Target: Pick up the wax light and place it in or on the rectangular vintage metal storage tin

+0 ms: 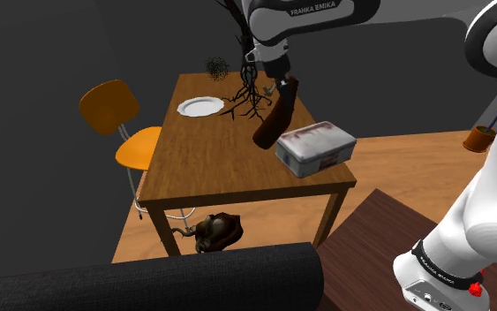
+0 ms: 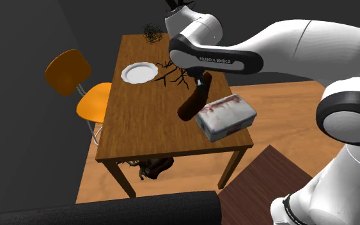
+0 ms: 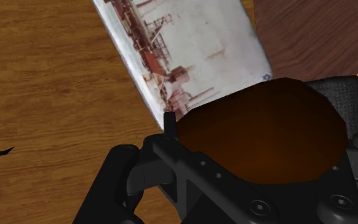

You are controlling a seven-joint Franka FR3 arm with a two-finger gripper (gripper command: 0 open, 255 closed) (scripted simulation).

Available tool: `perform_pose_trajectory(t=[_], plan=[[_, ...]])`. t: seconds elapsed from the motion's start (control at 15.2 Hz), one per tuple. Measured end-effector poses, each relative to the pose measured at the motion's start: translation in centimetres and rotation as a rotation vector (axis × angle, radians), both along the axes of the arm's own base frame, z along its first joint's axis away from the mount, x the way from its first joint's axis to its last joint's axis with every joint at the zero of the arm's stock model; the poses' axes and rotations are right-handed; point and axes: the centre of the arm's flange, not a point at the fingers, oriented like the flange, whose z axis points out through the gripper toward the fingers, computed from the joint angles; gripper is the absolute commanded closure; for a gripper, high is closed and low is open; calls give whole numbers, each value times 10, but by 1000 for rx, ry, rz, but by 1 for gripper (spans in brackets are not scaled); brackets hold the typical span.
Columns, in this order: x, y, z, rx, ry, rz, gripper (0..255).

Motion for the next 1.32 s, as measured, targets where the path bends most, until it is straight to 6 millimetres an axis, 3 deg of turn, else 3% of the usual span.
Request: perform_pose_trajectory(t=[0.79, 0.99, 1.32], plan=[[-88, -130, 4, 0, 0, 0, 255], [-98, -144, -3, -2, -3, -4, 255], [-98, -144, -30, 0, -1, -1, 255]])
